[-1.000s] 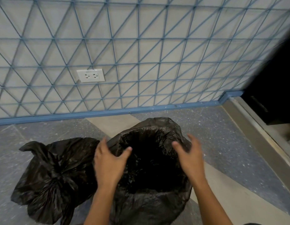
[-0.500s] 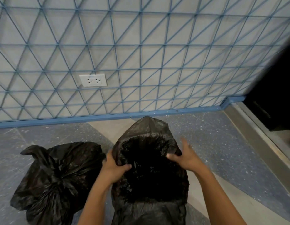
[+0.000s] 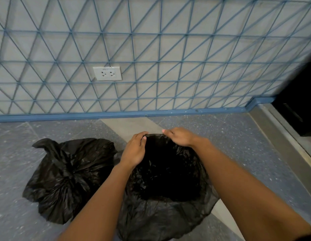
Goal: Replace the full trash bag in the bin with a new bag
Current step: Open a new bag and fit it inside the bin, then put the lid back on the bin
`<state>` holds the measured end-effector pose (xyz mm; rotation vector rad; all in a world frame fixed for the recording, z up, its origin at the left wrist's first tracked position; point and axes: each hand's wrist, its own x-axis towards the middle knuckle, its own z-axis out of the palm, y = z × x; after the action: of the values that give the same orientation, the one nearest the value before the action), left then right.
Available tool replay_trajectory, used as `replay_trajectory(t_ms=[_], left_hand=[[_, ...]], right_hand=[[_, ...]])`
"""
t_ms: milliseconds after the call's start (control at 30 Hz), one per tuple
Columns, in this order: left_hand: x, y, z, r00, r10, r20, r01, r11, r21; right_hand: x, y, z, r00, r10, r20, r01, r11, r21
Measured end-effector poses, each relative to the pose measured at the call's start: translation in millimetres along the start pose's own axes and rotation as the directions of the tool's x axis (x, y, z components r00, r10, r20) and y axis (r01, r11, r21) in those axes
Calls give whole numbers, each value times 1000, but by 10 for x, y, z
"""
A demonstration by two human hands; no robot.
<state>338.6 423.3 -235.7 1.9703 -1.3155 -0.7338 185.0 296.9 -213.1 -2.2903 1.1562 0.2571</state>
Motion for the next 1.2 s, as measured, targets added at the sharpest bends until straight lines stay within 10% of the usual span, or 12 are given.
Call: replay_trajectory(t_ms=[167, 367, 600, 833, 1033, 1200], left_hand=[[-110, -25, -115, 994, -95, -55, 83, 978, -193], [-631, -345, -574, 956, -204, -213, 117, 926, -359], [-1692, -974, -884, 761, -551, -342, 261, 743, -617], [-2389, -1851, -789, 555, -743, -374, 546, 665, -510], [-2653, -2492, -624, 477, -859, -187, 789, 512, -339], [-2724, -2613, -515, 524, -846, -99, 821, 532, -207]], right_hand=[[-57, -14, -5, 996, -12, -93, 17, 998, 53], [-525, -311, 125, 812, -53, -582, 126, 988, 85], [-1242, -1637, 984, 716, -256, -650, 550, 780, 298], [-1483, -2147, 2683, 996, -91, -16, 80, 762, 643], [-1474, -1967, 3508, 881, 384, 278, -474, 697, 539], [-1508, -2043, 3765, 880, 338, 335, -475, 646, 597]])
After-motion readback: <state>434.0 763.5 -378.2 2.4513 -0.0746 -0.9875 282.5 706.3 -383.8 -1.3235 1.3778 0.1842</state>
